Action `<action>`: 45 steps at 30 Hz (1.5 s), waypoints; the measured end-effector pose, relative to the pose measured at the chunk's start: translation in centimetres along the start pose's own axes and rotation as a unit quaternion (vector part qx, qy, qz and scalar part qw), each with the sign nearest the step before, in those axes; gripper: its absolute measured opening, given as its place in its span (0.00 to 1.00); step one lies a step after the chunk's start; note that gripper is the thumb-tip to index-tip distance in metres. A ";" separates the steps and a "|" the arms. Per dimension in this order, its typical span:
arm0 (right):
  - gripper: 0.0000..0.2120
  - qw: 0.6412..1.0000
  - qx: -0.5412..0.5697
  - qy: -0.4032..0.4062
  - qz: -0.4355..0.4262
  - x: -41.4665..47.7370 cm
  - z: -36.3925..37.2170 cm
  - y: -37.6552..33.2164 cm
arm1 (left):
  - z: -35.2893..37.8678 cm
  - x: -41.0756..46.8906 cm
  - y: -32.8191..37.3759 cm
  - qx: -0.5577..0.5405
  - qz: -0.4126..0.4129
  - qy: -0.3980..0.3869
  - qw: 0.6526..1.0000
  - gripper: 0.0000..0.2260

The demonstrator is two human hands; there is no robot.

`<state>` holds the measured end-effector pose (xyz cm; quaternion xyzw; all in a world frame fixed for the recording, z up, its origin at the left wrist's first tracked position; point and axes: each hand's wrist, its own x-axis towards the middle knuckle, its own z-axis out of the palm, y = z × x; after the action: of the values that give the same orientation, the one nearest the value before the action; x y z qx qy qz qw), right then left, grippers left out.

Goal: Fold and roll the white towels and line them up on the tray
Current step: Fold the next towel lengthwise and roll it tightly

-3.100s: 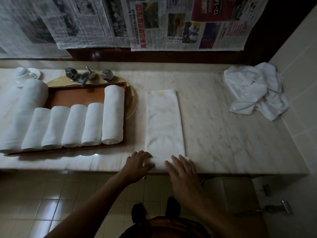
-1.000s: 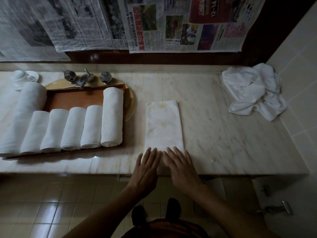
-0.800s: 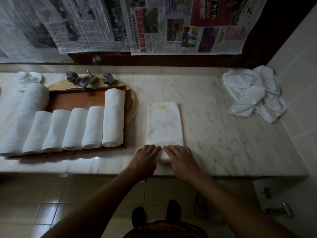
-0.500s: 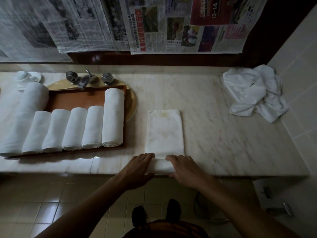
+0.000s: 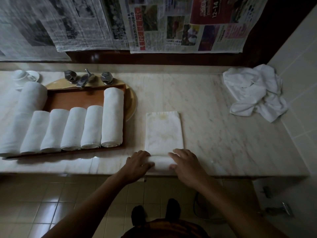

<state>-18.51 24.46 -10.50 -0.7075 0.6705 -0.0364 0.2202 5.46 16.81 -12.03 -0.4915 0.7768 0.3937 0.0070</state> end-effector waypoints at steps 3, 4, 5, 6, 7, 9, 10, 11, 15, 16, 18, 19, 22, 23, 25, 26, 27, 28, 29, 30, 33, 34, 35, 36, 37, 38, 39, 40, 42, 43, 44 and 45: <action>0.28 0.993 -0.057 0.097 -0.036 -1.9 2.4 -1.8 | -0.4 0.6 0.5 -0.002 -0.030 -0.011 0.999 0.38; 0.31 0.991 -0.064 0.110 -0.045 -2.5 3.2 -2.2 | -0.3 0.7 0.6 -0.006 -0.038 -0.013 0.999 0.39; 0.34 0.991 -0.071 0.105 -0.044 -2.9 3.8 -2.6 | -0.2 0.6 0.7 0.001 -0.037 -0.004 0.999 0.38; 0.38 0.991 -0.078 0.098 -0.037 -3.1 4.3 -2.7 | 0.1 0.4 0.8 0.025 -0.028 0.025 0.999 0.36; 0.42 0.991 -0.087 0.095 -0.028 -3.1 4.5 -2.7 | 0.6 -0.1 0.8 0.069 -0.006 0.077 0.995 0.32; 0.46 0.989 -0.107 0.097 -0.030 -2.8 4.7 -2.4 | 2.1 -1.2 1.3 0.154 0.070 0.176 0.970 0.24; 0.46 0.988 -0.114 0.097 -0.037 -2.7 4.7 -2.2 | 3.0 -1.7 1.7 0.183 0.104 0.191 0.959 0.23; 0.46 0.987 -0.118 0.097 -0.045 -2.5 4.7 -2.0 | 3.9 -1.9 2.0 0.216 0.126 0.187 0.950 0.26; 0.45 0.990 -0.112 0.076 -0.045 -1.2 4.8 -1.2 | 6.1 -1.3 1.3 0.278 0.099 0.116 0.948 0.40; 0.46 0.991 -0.110 0.066 -0.038 -0.7 4.8 -1.1 | 6.0 -0.9 1.1 0.278 0.085 0.092 0.952 0.41; 0.47 0.993 -0.108 0.050 -0.022 0.4 4.5 -0.9 | 5.1 -0.2 1.4 0.278 0.082 0.072 0.954 0.41; 0.46 0.993 -0.108 0.044 -0.016 1.0 4.2 -0.8 | 4.5 0.3 1.7 0.272 0.083 0.067 0.956 0.41; 0.41 0.995 -0.099 0.029 -0.011 2.8 2.8 -0.6 | 2.3 2.5 1.9 0.247 0.087 0.047 0.964 0.39; 0.39 0.995 -0.096 0.023 -0.011 3.3 2.2 -0.6 | 1.7 3.2 1.7 0.241 0.096 0.044 0.965 0.39; 0.38 0.996 -0.083 0.008 -0.014 4.2 1.1 -0.4 | 0.5 4.2 1.5 0.227 0.114 0.038 0.966 0.37; 0.38 0.997 -0.071 -0.003 -0.016 4.5 0.6 -0.3 | 0.0 4.4 1.5 0.223 0.117 0.030 0.967 0.36; 0.37 0.998 -0.060 -0.019 -0.017 4.5 0.1 -0.3 | -0.3 4.4 1.5 0.225 0.118 0.018 0.967 0.35; 0.37 0.998 -0.051 -0.035 -0.018 4.4 -0.4 -0.3 | -0.5 4.3 1.6 0.230 0.118 0.009 0.966 0.35; 0.36 0.998 -0.043 -0.051 -0.016 4.0 -0.8 -0.4 | -0.7 3.9 1.7 0.231 0.117 0.001 0.966 0.35; 0.36 0.997 -0.033 -0.063 -0.010 3.4 -1.2 -0.5 | -0.6 3.4 1.7 0.223 0.116 -0.005 0.968 0.35; 0.33 0.996 -0.004 -0.086 0.020 1.1 -1.5 -0.6 | -0.1 1.2 1.1 0.171 0.125 -0.015 0.977 0.34; 0.32 0.995 -0.012 -0.093 0.018 0.4 -1.5 -0.6 | 0.2 0.4 0.7 0.154 0.128 -0.019 0.979 0.33; 0.30 0.995 -0.023 -0.098 0.011 -0.1 -1.4 -0.6 | 0.5 -0.2 0.4 0.136 0.129 -0.023 0.982 0.31; 0.29 0.995 -0.028 -0.100 0.003 -0.5 -1.4 -0.5 | 0.8 -0.7 0.1 0.117 0.125 -0.028 0.985 0.29; 0.29 0.995 -0.027 -0.098 -0.002 -0.7 -1.4 -0.5 | 0.9 -1.0 0.0 0.098 0.120 -0.032 0.987 0.27; 0.29 0.995 -0.021 -0.096 -0.005 -0.9 -1.5 -0.5 | 1.1 -1.1 -0.2 0.076 0.111 -0.035 0.990 0.25; 0.29 0.996 -0.013 -0.092 -0.006 -0.8 -1.4 -0.4 | 1.3 -1.1 -0.3 0.049 0.103 -0.035 0.993 0.24; 0.29 0.996 -0.003 -0.085 -0.008 -0.7 -1.2 -0.3 | 1.4 -1.0 -0.5 0.020 0.094 -0.033 0.995 0.22; 0.29 0.997 0.003 -0.075 -0.009 -0.3 -1.0 0.1 | 1.5 -0.8 -0.5 -0.017 0.079 -0.021 0.997 0.21; 0.29 0.997 -0.002 -0.071 -0.009 0.0 -0.8 0.4 | 1.4 -0.7 -0.4 -0.028 0.071 -0.013 0.997 0.21; 0.30 0.998 -0.009 -0.063 -0.008 0.2 -0.7 0.7 | 1.4 -0.5 -0.2 -0.038 0.062 -0.008 0.997 0.21; 0.30 0.998 -0.017 -0.053 -0.006 0.3 -0.6 0.8 | 1.2 -0.3 0.1 -0.051 0.056 -0.004 0.997 0.20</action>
<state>-19.46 23.96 -10.30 -0.7160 0.6541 0.0111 0.2437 5.08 17.81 -12.72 -0.4457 0.7819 0.4344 -0.0371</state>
